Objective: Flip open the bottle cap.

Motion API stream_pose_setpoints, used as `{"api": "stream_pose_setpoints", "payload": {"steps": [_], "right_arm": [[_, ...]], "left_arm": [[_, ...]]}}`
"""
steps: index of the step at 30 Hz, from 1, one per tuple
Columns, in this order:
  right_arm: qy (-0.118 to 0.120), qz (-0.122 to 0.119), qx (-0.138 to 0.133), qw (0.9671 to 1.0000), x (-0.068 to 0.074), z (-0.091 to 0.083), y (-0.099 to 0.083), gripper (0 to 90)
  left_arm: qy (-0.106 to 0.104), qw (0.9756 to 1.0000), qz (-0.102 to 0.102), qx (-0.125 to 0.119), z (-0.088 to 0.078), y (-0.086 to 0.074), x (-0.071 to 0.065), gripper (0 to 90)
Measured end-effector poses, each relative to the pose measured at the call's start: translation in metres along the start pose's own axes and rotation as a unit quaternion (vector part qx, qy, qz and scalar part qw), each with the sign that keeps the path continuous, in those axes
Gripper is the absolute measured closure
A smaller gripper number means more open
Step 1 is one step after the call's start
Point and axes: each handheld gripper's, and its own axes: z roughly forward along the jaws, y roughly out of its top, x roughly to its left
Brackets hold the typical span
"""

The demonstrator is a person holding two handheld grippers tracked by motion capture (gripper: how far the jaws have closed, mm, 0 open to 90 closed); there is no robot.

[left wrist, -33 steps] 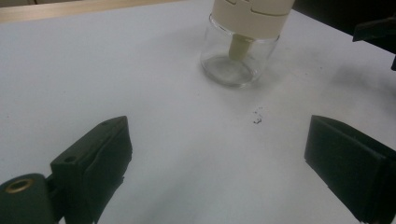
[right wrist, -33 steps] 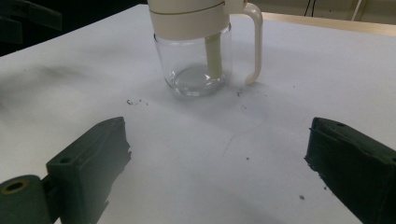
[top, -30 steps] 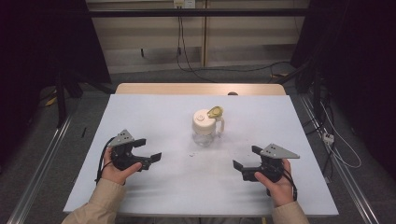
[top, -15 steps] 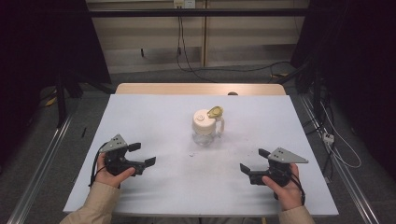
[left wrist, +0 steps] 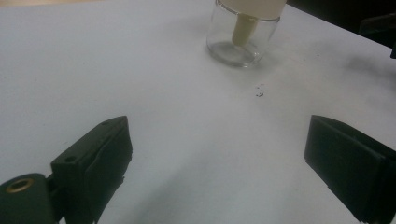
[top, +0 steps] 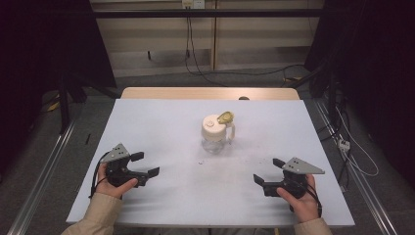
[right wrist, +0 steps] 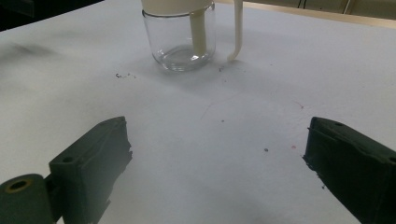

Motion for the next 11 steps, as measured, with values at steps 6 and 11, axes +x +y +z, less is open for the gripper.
{"api": "stream_pose_setpoints", "payload": {"steps": [6, 11], "right_arm": [[-0.006, 0.000, 0.002, 1.0000, -0.0033, -0.0009, -0.0018, 6.0], [-0.013, 0.005, 0.002, 0.9999, -0.0044, -0.0005, -0.0019, 6.1]], "left_arm": [[0.003, 1.0000, -0.001, 0.002, -0.0003, -0.0009, 0.0016, 7.1], [0.006, 1.0000, -0.005, 0.002, -0.0002, -0.0024, 0.0035, 7.2]]}}
